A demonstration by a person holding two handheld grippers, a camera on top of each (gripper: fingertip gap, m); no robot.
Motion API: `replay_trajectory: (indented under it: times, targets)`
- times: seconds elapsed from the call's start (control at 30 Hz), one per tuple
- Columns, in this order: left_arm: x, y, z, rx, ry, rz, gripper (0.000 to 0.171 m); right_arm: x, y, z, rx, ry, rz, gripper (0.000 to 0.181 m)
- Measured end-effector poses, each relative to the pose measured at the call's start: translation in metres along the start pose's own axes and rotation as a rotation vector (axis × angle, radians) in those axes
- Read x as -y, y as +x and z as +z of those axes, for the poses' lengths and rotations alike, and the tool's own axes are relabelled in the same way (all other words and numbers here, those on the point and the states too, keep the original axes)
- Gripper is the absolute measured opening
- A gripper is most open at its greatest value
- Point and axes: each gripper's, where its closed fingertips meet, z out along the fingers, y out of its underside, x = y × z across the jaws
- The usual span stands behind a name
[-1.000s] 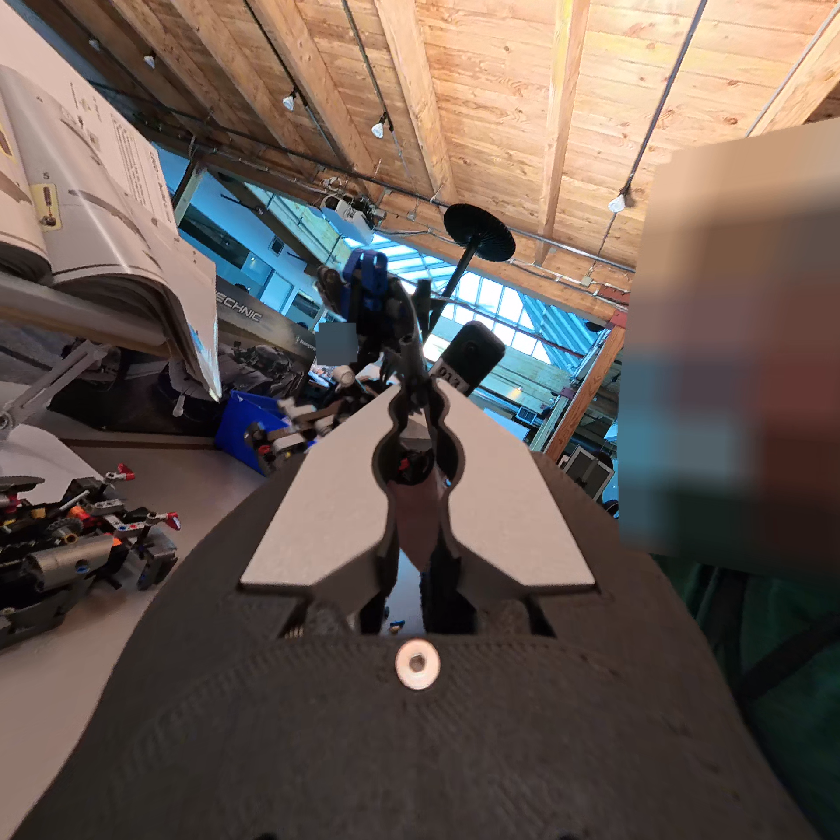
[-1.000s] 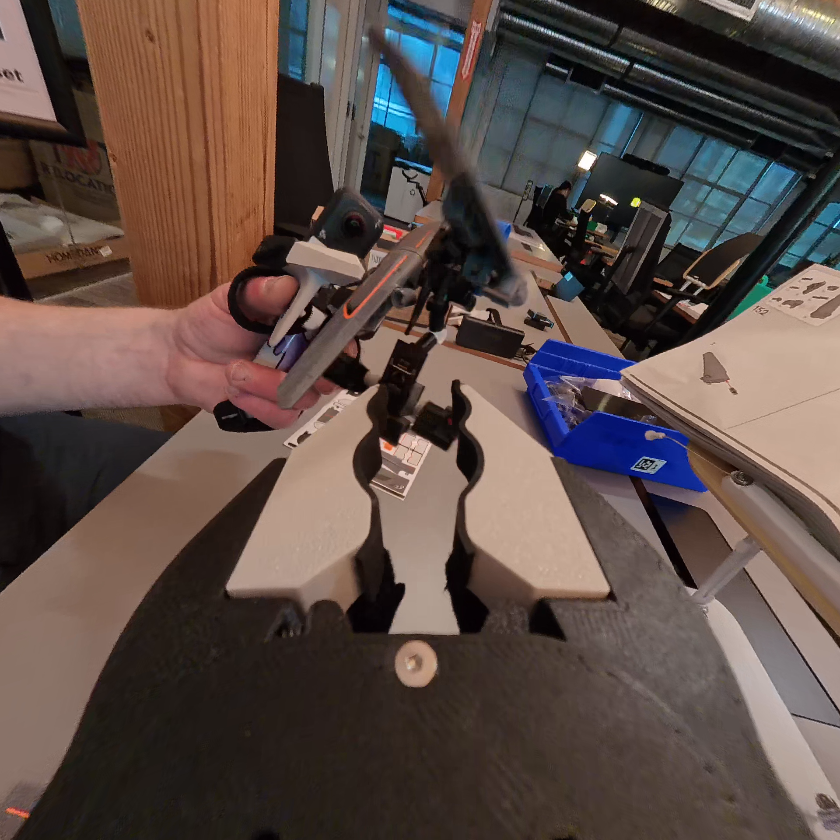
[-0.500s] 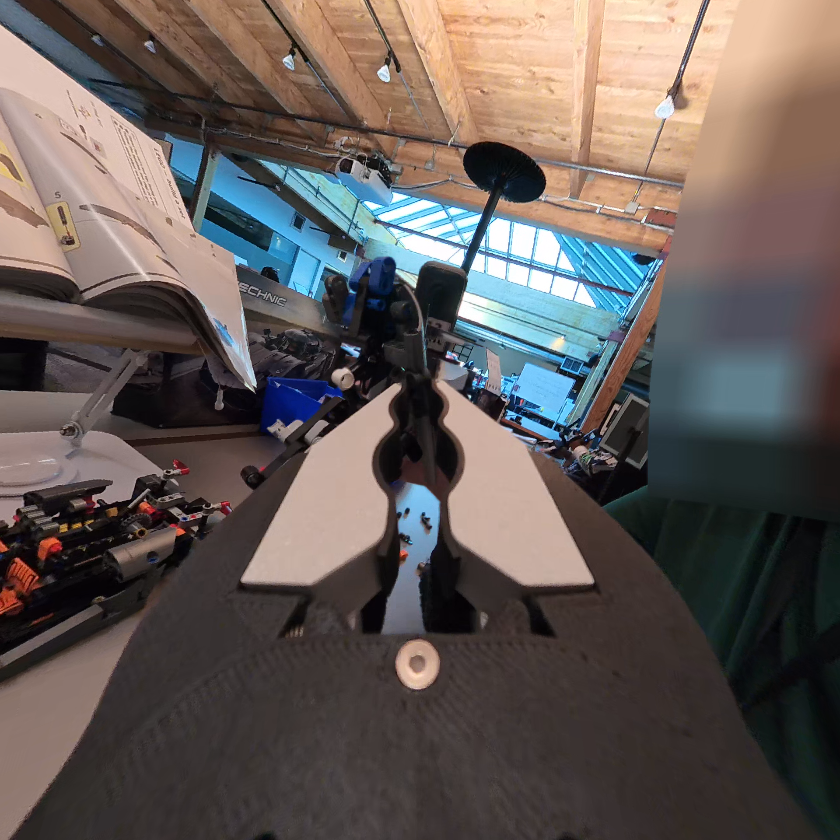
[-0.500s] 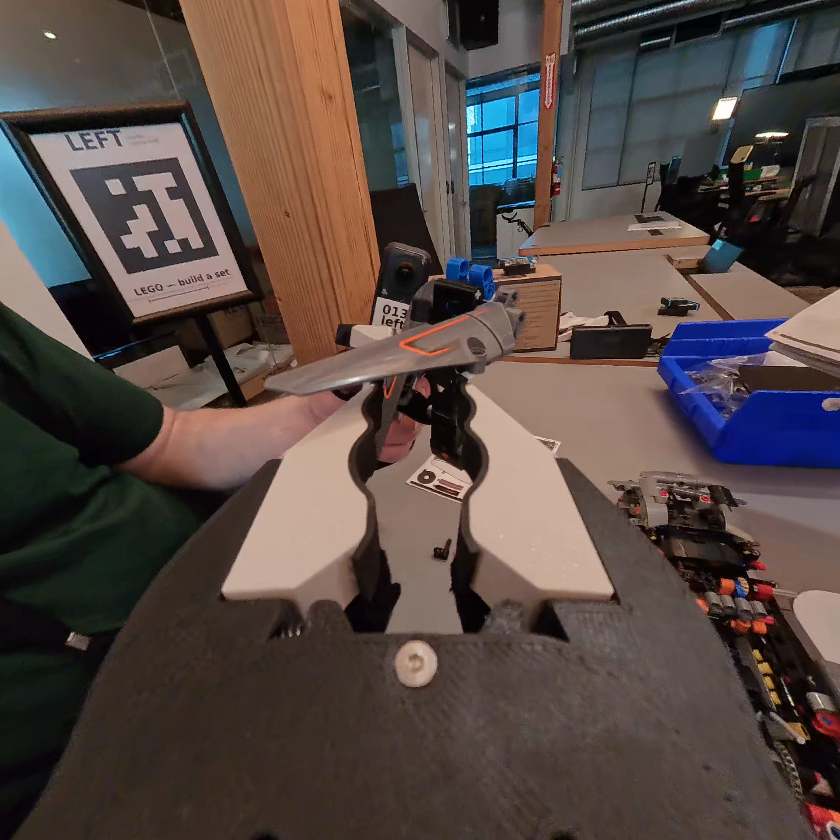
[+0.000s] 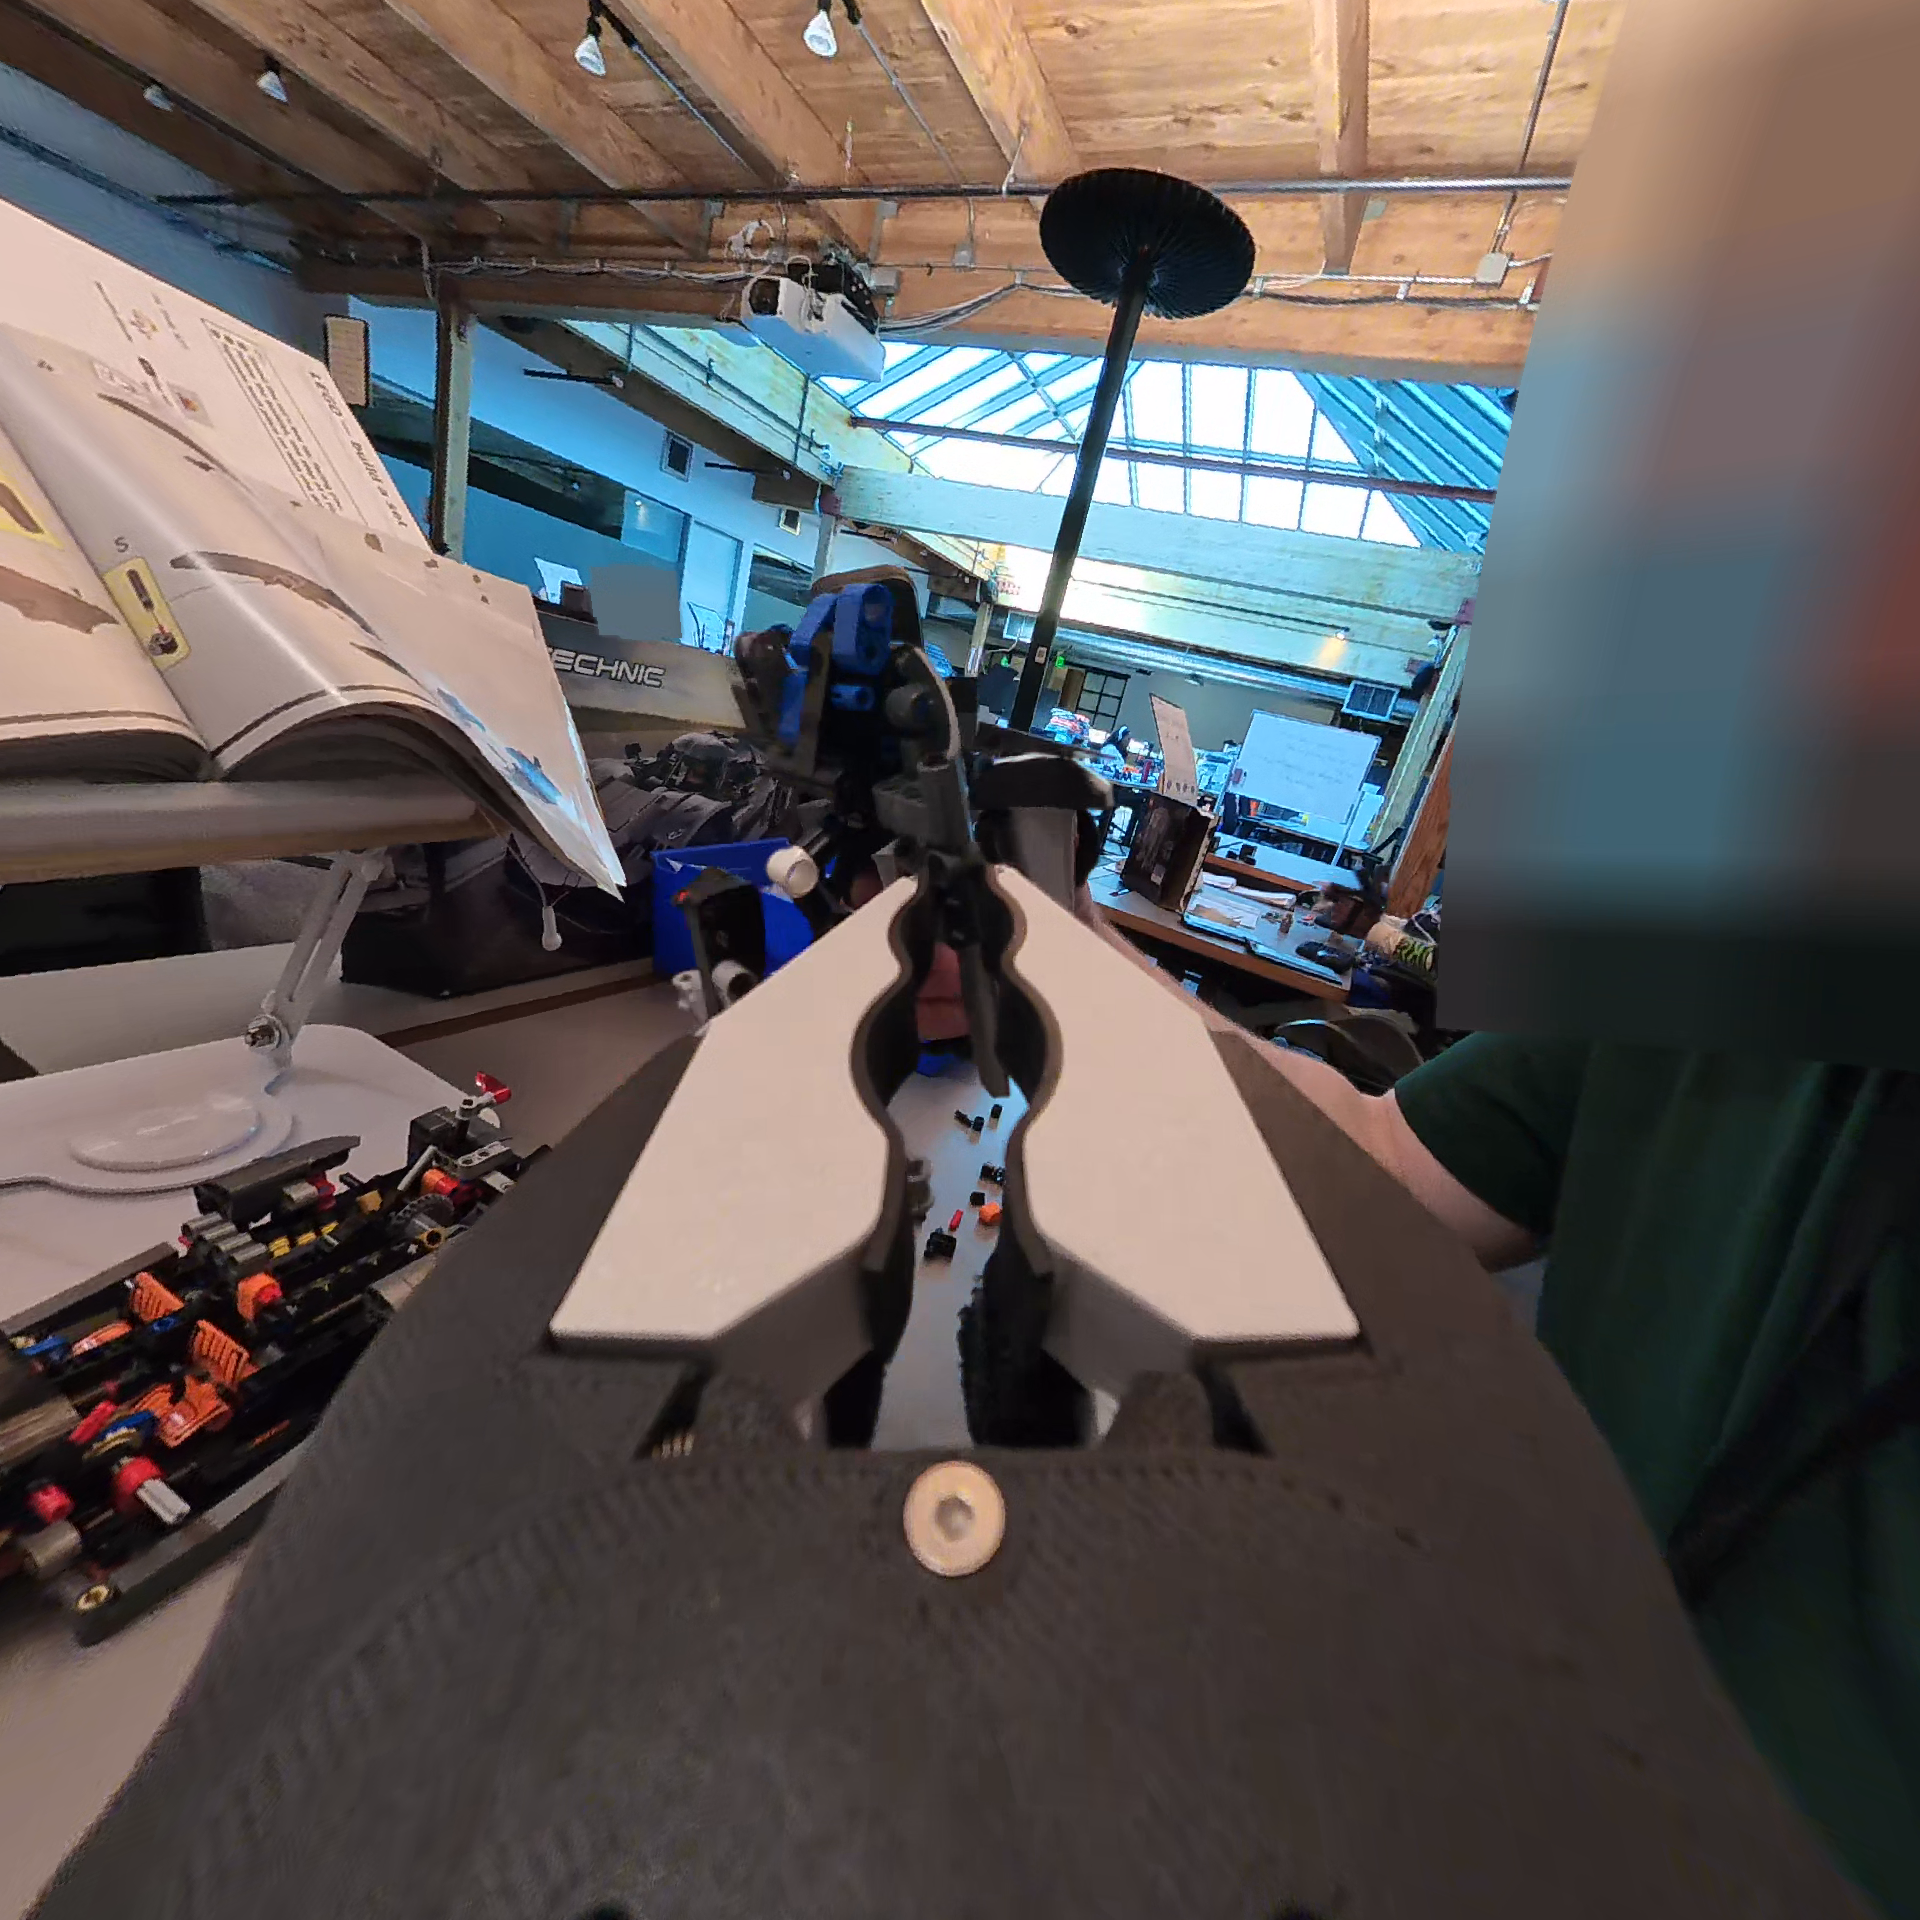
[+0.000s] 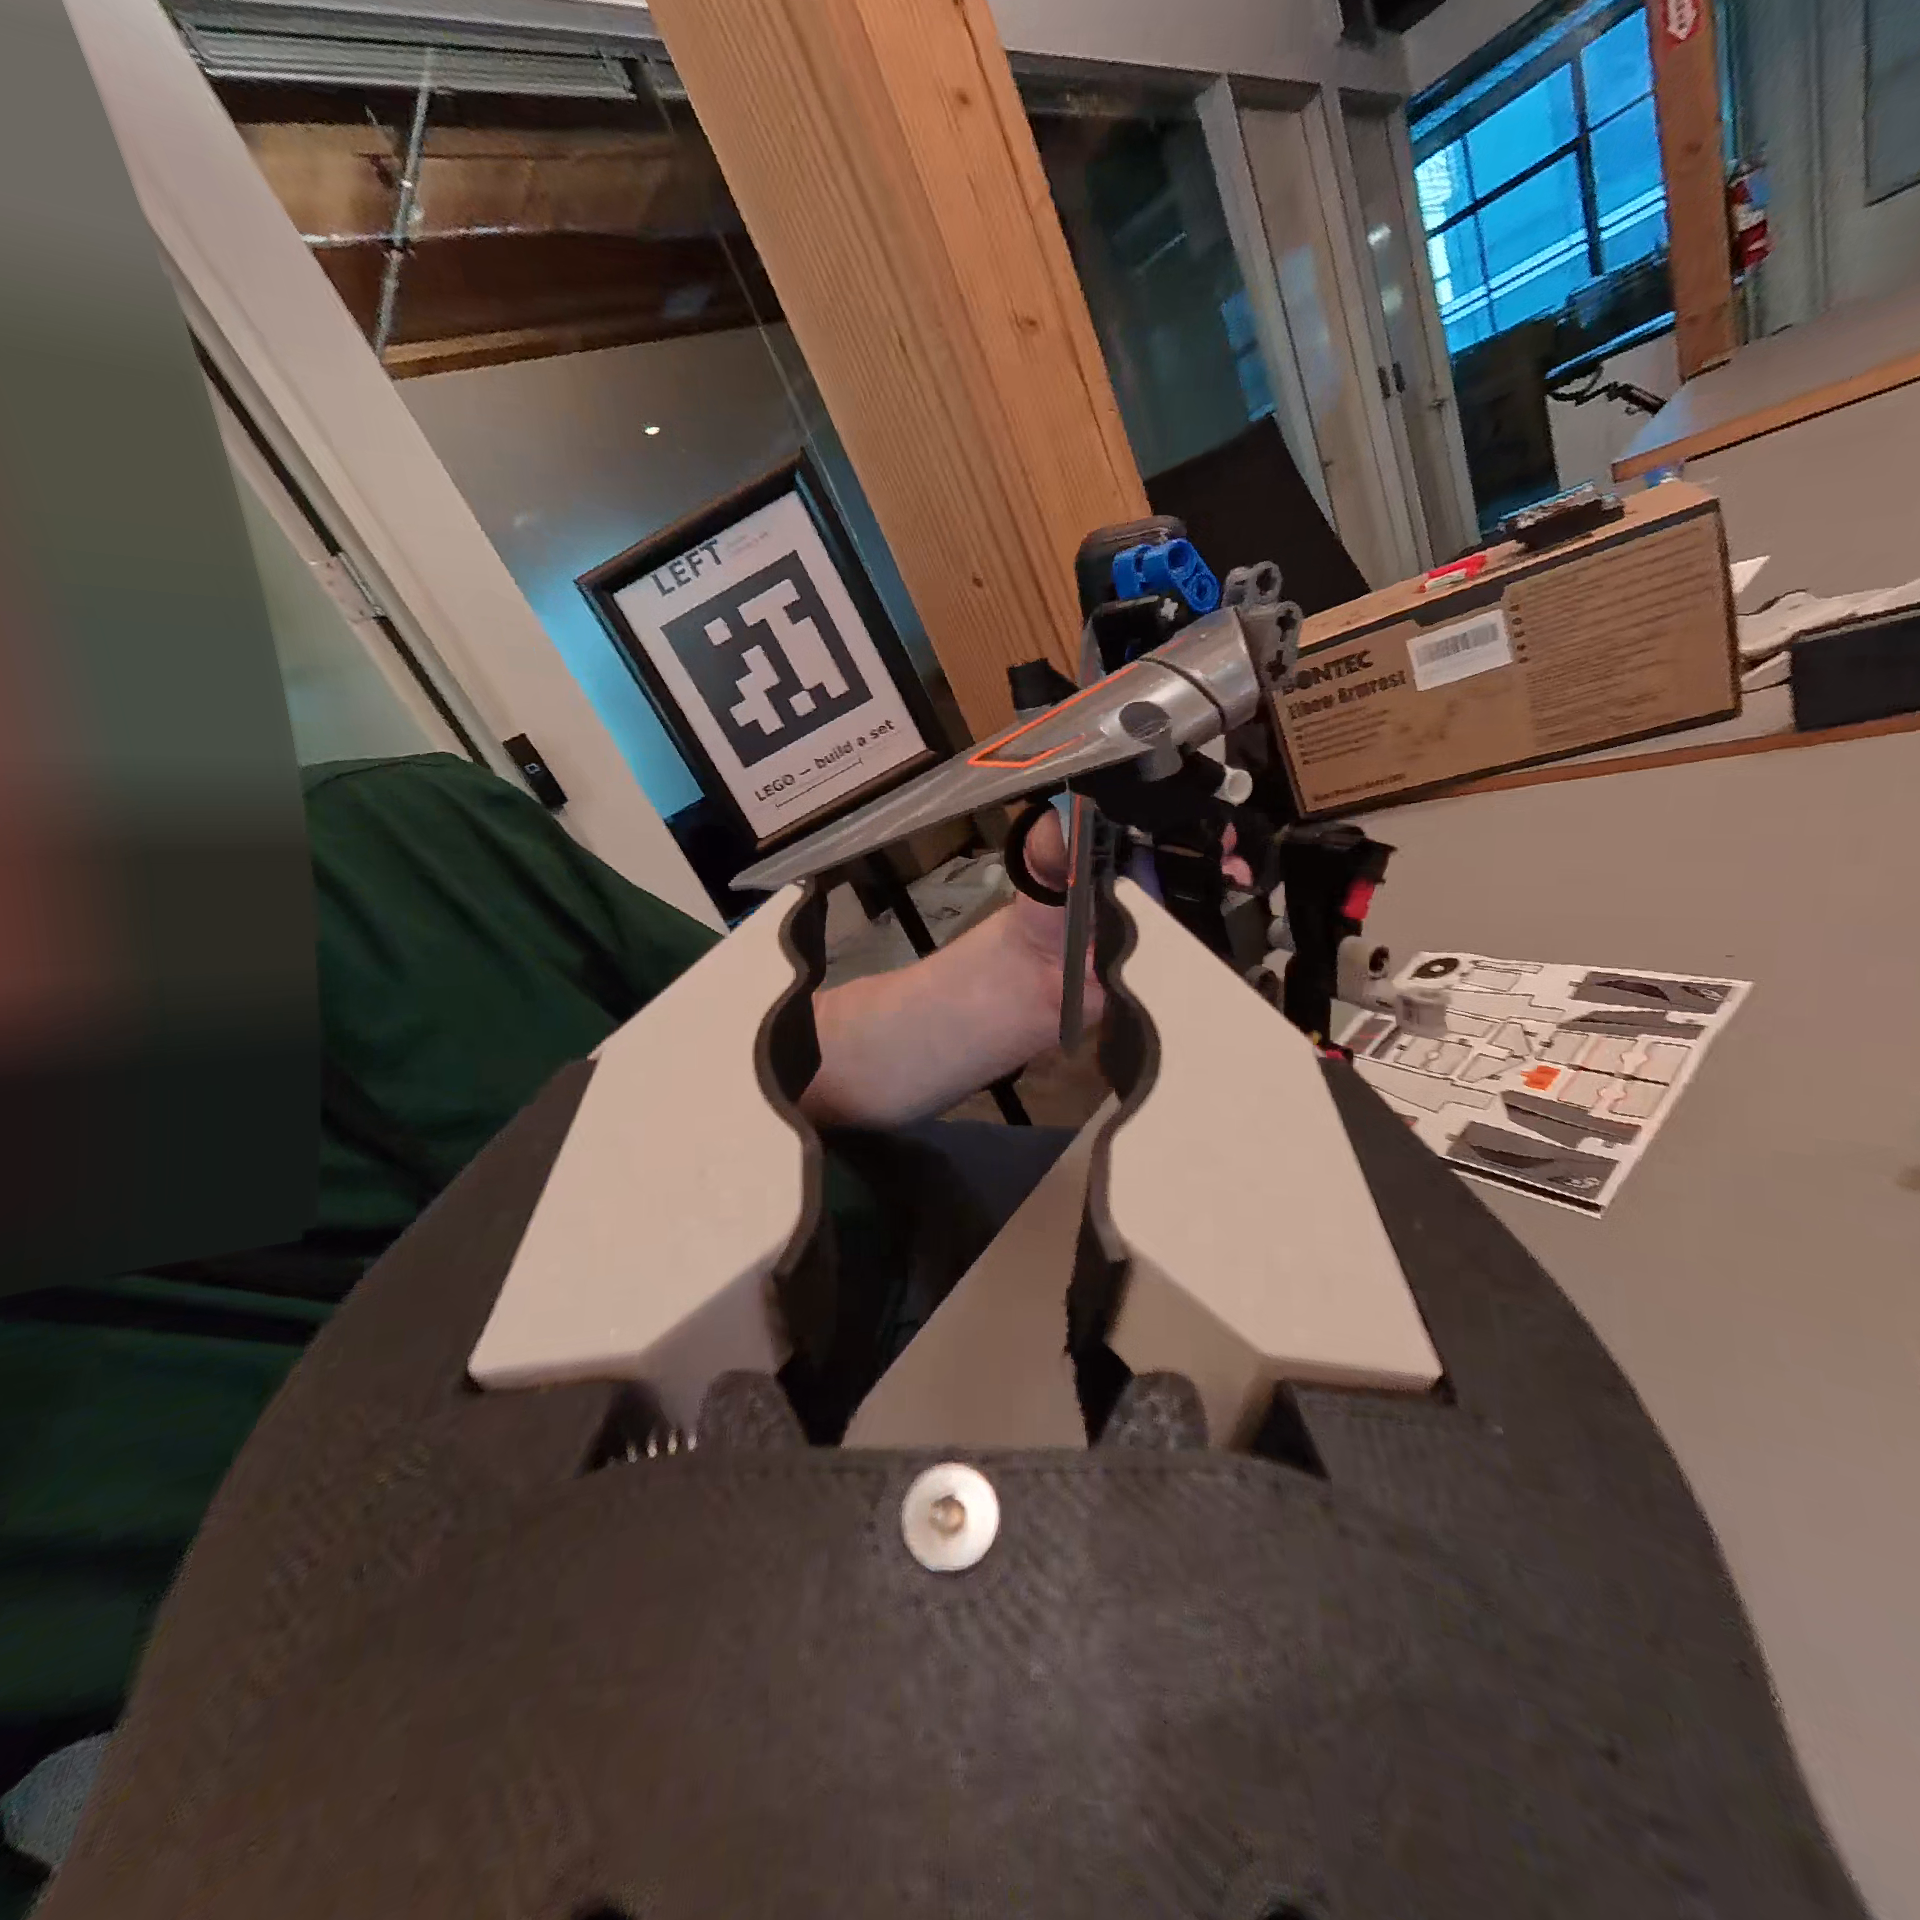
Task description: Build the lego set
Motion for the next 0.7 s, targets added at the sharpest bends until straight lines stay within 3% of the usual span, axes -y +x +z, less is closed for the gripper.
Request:
replay_trajectory:
  times: [0.33, 0.6, 0.7]
  targets:
    - [-0.001, 0.003, 0.000, -0.033, 0.015, -0.027, 0.005, -0.006, -0.002, -0.011, 0.046, -0.020, 0.045, 0.052]
    - [0.001, 0.006, 0.003, -0.060, 0.032, -0.044, 0.004, 0.004, -0.012, -0.024, 0.133, 0.053, 0.063, 0.053]
    - [0.001, 0.007, 0.005, -0.075, 0.044, -0.057, 0.004, -0.011, -0.011, -0.012, 0.118, -0.037, 0.053, 0.055]
